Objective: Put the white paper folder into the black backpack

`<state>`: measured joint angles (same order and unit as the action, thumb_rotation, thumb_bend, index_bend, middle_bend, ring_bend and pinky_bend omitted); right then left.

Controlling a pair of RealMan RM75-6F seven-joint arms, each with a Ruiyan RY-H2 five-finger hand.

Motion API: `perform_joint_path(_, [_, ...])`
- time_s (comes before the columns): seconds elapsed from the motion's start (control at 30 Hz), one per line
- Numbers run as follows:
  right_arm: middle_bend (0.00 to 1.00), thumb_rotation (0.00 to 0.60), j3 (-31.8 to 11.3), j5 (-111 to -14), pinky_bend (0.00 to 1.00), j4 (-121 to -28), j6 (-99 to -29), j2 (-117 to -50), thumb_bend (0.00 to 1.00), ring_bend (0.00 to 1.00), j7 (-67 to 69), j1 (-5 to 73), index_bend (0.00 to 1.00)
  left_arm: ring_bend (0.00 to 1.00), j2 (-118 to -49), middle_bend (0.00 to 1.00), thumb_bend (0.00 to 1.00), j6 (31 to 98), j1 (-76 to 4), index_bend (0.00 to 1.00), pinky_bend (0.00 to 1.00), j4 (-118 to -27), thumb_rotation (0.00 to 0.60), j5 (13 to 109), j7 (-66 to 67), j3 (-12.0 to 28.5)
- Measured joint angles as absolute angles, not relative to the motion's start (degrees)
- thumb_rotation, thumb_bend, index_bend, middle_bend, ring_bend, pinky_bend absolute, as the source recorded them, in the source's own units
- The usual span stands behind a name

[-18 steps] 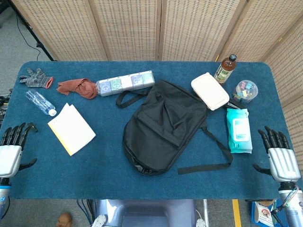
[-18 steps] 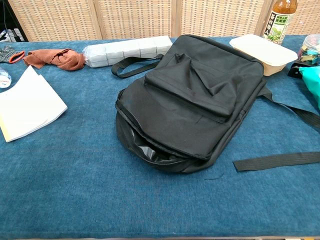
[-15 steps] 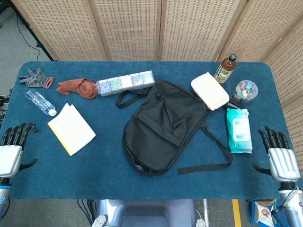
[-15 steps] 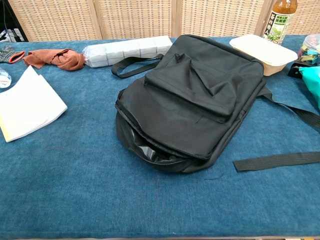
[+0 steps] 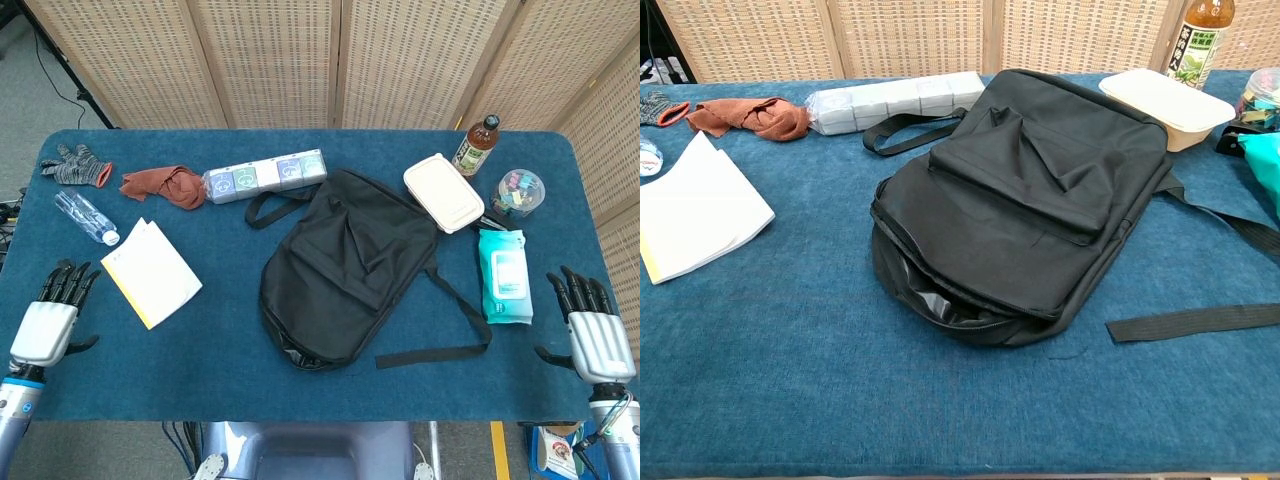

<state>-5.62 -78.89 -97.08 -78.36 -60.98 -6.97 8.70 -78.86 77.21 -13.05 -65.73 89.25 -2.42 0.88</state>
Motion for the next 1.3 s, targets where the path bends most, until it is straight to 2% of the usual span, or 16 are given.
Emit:
perform_joint_path(0.17, [0.0,0.6,-5.83,-78.58,0.0,-97.11,-78.4,-60.89,0.0,0.0,-6.74,8.73,0.0,0.0,-83.94,0.0,0.0,75.25,-15.6,0.0,0.0,-57.62,0.6,91.18,-5.92,0.18])
perform_joint_path(0.37, [0.0,0.6,-6.0,-77.96,0.0,-96.91,-78.09,-60.83,0.0,0.0,-6.48,8.79,0.0,0.0,-87.93,0.0,0.0,75.29,-17.21,0.0,0.0,-52.47,0.6,92.74,-8.82,-0.46])
perform_joint_path(0.77, [0.0,0.6,-6.21,-77.54,0.0,-96.81,-77.92,-60.82,0.0,0.0,-6.09,8.88,0.0,0.0,-92.61,0.0,0.0,74.27,-19.4,0.0,0.0,-46.85,0.6,93.38,-8.11,-1.04])
perform_joint_path(1.3, [0.0,0.6,-6.55,-77.28,0.0,-97.26,-78.35,-60.46,0.0,0.0,-5.77,8.78,0.0,0.0,-95.61,0.0,0.0,73.41,-21.38,0.0,0.0,-40.69,0.6,93.8,-7.98,-1.98])
